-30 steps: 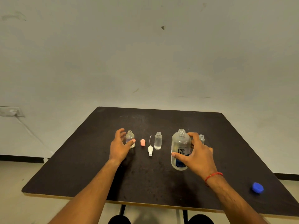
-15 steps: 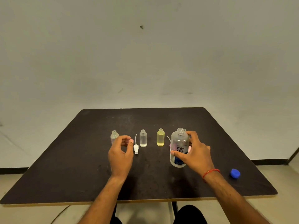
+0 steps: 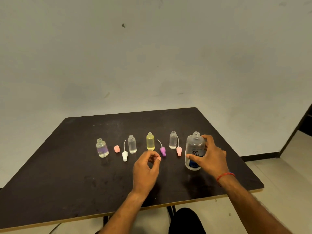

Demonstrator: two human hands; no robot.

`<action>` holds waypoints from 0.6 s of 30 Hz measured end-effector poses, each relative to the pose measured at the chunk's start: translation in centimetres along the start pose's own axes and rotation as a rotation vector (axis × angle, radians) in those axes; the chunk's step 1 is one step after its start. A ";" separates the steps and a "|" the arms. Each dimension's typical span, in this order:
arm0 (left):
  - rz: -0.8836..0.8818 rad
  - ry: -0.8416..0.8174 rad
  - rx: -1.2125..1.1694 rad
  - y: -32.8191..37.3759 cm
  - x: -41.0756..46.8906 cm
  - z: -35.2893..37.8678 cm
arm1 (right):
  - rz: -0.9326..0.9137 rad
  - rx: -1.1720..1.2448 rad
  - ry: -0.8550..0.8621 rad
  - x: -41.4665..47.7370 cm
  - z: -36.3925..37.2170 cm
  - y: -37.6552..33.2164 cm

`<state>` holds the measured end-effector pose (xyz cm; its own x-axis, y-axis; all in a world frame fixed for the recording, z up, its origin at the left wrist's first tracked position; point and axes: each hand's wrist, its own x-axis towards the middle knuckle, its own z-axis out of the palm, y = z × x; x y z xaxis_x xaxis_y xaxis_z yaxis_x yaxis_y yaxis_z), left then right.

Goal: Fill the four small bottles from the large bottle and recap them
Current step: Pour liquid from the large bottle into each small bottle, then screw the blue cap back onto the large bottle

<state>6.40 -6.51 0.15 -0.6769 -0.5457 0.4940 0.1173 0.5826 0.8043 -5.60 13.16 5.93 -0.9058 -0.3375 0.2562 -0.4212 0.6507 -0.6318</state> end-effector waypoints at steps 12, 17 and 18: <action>-0.026 -0.167 -0.139 2.8 -0.4 6.2 | 0.072 0.031 0.052 0.2 -1.1 3.3; -0.086 -0.372 -0.104 2.9 -0.1 9.1 | 0.045 0.070 0.036 0.0 -1.2 3.6; -0.093 -0.413 -0.088 2.9 0.0 9.6 | 0.050 0.082 0.023 -0.1 -1.3 3.7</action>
<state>-0.24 1.01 -0.73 -0.9195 -0.2963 0.2583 0.0910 0.4788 0.8732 -7.11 16.51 4.45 -0.9267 -0.2895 0.2394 -0.3713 0.6078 -0.7019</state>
